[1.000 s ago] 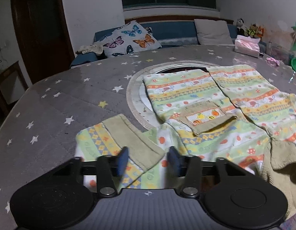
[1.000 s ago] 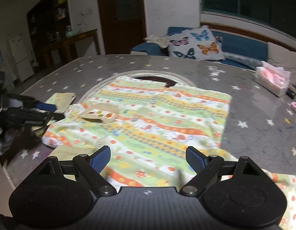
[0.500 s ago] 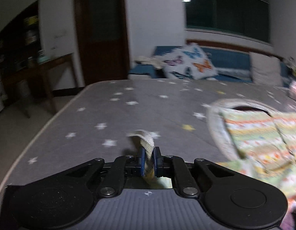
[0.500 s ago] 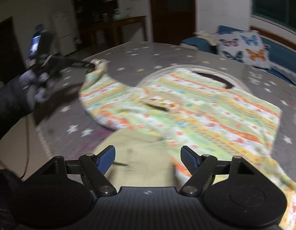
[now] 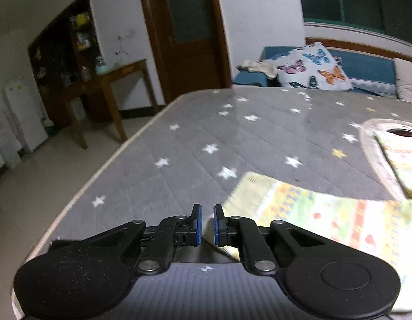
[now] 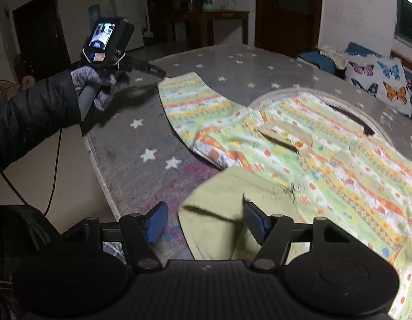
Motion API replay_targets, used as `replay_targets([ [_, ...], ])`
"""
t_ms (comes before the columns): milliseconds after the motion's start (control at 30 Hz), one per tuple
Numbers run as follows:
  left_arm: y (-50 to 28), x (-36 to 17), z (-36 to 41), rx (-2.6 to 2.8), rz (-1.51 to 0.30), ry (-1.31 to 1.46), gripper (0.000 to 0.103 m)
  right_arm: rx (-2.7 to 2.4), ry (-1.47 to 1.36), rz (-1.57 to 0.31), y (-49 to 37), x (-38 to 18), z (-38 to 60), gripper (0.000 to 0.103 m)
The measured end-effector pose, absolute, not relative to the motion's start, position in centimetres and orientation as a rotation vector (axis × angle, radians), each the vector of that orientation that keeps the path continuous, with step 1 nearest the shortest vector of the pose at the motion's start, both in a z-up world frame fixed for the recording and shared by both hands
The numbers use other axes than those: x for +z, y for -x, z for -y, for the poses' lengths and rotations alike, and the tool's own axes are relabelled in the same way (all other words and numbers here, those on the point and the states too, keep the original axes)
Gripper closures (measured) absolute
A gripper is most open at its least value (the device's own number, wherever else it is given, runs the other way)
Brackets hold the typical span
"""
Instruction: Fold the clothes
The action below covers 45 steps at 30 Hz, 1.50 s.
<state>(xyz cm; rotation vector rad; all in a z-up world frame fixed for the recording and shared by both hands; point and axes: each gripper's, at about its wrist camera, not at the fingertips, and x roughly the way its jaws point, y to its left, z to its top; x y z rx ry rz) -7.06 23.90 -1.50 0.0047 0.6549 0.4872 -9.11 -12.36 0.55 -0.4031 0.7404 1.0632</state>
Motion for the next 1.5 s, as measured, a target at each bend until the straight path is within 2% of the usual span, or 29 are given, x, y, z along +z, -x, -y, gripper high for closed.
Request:
replay_targets([
  [100,8.6,-0.8,-21.4,0.338,-0.652,-0.015,0.092,1.092,0.415,-0.727,9.4,0.8,11.4,0.041],
  [167,9.7,-0.4,-19.3,0.230,-0.642,-0.039,0.086,1.111,0.430,-0.728,9.4,0.5,10.7,0.045],
  [233,10.6,-0.1,-17.1,0.120,-0.628,-0.077,0.075,1.117,0.449,-0.737,9.5,0.0,10.1,0.053],
  [333,11.8,-0.1,-13.5,-0.044,-0.608,-0.143,0.062,1.094,0.457,-0.763,9.3,-0.8,9.9,0.072],
  [367,12.1,-0.2,-12.2,-0.097,-0.602,-0.171,0.060,1.083,0.452,-0.770,9.1,-0.9,10.0,0.081],
  [500,12.8,-1.0,-8.3,-0.228,-0.566,-0.304,0.056,1.043,0.405,-0.769,8.6,-0.3,11.3,0.098],
  [767,11.7,-3.1,-6.2,-0.291,-0.577,-0.414,0.056,0.978,0.321,-0.749,7.4,1.6,13.6,0.100],
  [800,11.5,-3.2,-6.3,-0.291,-0.582,-0.416,0.056,0.994,0.315,-0.759,7.6,1.5,13.5,0.098],
  [867,11.2,-3.5,-6.5,-0.295,-0.590,-0.411,0.066,1.025,0.319,-0.777,8.0,1.2,13.1,0.092],
  [933,11.0,-3.5,-6.6,-0.301,-0.592,-0.402,0.084,1.054,0.337,-0.792,8.6,0.6,12.4,0.081],
  [967,11.0,-3.5,-6.6,-0.301,-0.592,-0.402,0.086,1.065,0.350,-0.799,8.9,0.3,12.0,0.071],
  [1033,11.1,-3.4,-6.6,-0.302,-0.590,-0.399,0.091,1.080,0.378,-0.810,9.4,-0.5,11.3,0.070],
  [1100,11.2,-3.1,-6.9,-0.304,-0.587,-0.392,0.092,1.072,0.406,-0.821,9.7,-1.5,10.6,0.074],
  [1200,11.4,-2.8,-7.1,-0.310,-0.578,-0.394,0.093,1.034,0.404,-0.822,9.5,-1.9,10.6,0.096],
  [1267,11.6,-2.6,-7.2,-0.315,-0.574,-0.403,0.093,1.028,0.376,-0.821,9.1,-1.5,11.2,0.102],
  [1500,12.3,-2.0,-7.7,-0.336,-0.572,-0.455,0.094,1.061,0.228,-0.827,7.8,2.2,14.6,0.103],
])
